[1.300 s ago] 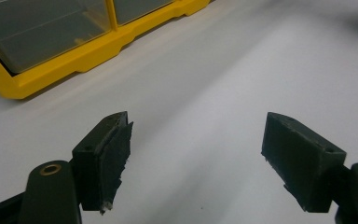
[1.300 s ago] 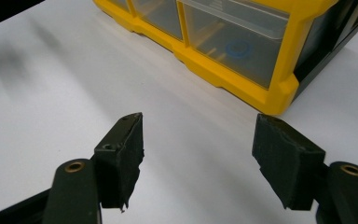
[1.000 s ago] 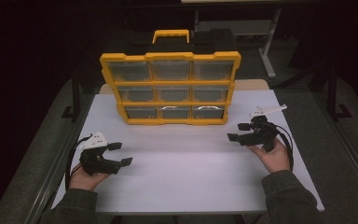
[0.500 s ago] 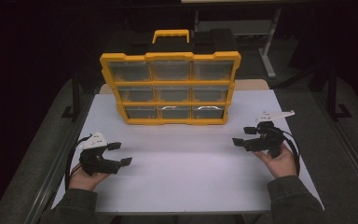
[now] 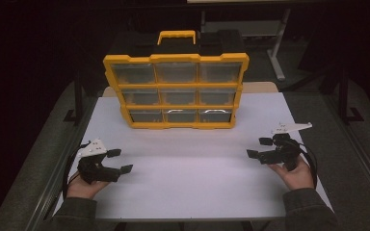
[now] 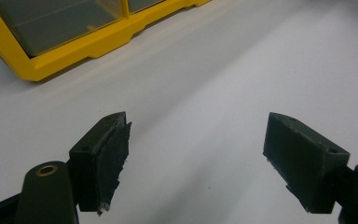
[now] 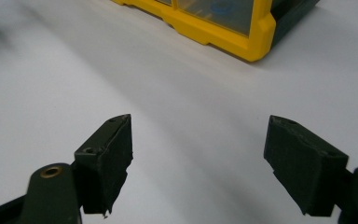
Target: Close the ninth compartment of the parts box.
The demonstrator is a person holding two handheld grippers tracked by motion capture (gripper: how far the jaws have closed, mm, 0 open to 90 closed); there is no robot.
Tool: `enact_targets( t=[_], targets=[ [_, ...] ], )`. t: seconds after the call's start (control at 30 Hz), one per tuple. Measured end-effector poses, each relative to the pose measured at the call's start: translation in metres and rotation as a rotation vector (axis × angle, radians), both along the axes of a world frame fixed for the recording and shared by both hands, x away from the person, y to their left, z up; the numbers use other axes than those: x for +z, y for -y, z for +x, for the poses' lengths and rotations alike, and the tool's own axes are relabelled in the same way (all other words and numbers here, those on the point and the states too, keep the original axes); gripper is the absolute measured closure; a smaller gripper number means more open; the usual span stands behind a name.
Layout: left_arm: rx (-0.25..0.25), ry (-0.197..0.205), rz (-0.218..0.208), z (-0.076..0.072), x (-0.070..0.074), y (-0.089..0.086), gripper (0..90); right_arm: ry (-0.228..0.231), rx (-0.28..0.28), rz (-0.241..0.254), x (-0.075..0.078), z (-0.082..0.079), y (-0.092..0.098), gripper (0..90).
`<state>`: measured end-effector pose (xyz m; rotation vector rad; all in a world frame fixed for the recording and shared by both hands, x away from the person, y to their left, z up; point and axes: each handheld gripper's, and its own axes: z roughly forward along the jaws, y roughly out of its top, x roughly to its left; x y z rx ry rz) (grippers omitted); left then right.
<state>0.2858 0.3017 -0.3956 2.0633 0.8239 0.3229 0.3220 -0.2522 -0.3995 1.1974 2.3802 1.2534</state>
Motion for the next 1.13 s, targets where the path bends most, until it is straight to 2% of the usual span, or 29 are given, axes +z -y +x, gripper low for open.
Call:
enact_targets(
  t=[0.43,0.7,0.93,1.13],
  targets=[
    [-0.002,-0.006,0.002,-0.008,-0.001,-0.004,21.4,-0.015,-0.014,-0.001,-0.008,-0.011,0.010,20.8],
    [-0.013,-0.017,0.012,-0.011,-0.003,-0.005,21.4,-0.017,-0.025,0.016,-0.011,-0.017,0.017,20.8],
    [-0.011,-0.013,0.001,-0.010,-0.003,-0.003,21.4,-0.023,-0.030,0.016,-0.013,-0.021,0.018,20.8],
    [-0.009,-0.012,-0.003,-0.010,-0.003,-0.003,21.4,0.001,-0.031,0.036,-0.010,-0.025,0.020,20.8]
  ],
)
